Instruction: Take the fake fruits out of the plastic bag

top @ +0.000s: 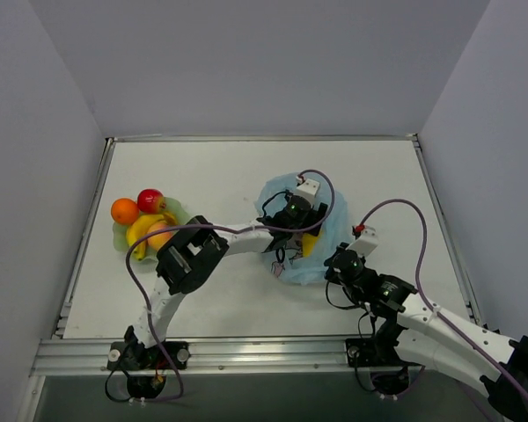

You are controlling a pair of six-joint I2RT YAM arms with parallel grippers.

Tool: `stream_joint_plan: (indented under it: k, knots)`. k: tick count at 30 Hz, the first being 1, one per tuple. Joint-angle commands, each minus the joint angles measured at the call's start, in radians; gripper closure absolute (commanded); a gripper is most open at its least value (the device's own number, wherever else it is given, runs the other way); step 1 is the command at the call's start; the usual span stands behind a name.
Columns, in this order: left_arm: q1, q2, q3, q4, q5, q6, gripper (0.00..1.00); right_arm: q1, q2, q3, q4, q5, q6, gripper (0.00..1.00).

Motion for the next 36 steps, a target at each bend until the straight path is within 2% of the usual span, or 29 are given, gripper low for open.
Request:
stream_joint_plan:
  k: [1, 5, 6, 7, 10, 11, 17, 24, 32, 36]
  knots:
    - [0.023, 0.044, 0.113, 0.073, 0.035, 0.036, 0.06, -0.005, 0.031, 0.013, 0.04, -0.052, -0.04, 1.0]
    - [0.043, 0.121, 0.201, 0.111, 0.1, 0.038, 0.06, -0.008, 0.055, -0.018, 0.104, -0.098, -0.036, 1.0]
    - [0.045, 0.133, 0.224, 0.122, 0.104, 0.034, 0.01, -0.008, 0.063, -0.025, 0.112, -0.104, -0.033, 1.0]
    - [0.047, 0.152, 0.233, 0.133, 0.102, 0.033, 0.17, -0.01, 0.064, -0.034, 0.116, -0.107, -0.031, 1.0]
    - [0.059, 0.17, 0.256, 0.143, 0.103, 0.018, 0.39, -0.012, 0.061, -0.042, 0.116, -0.113, -0.027, 1.0]
    - [0.062, 0.166, 0.25, 0.16, 0.106, 0.013, 0.5, -0.013, 0.054, -0.047, 0.116, -0.113, -0.024, 1.0]
    - [0.06, 0.065, 0.131, 0.229, 0.12, 0.03, 0.71, -0.018, 0.034, -0.059, 0.115, -0.101, -0.022, 1.0]
    - [0.05, -0.173, -0.107, 0.269, 0.146, 0.005, 0.83, -0.027, 0.049, -0.015, 0.123, -0.051, -0.073, 1.0]
    - [0.043, -0.388, -0.31, 0.239, 0.21, -0.123, 0.86, -0.067, 0.133, 0.044, 0.21, -0.041, -0.184, 1.0]
    - [0.031, -0.538, -0.435, 0.155, 0.172, -0.18, 0.87, -0.139, 0.159, 0.073, 0.267, -0.102, -0.24, 1.0]
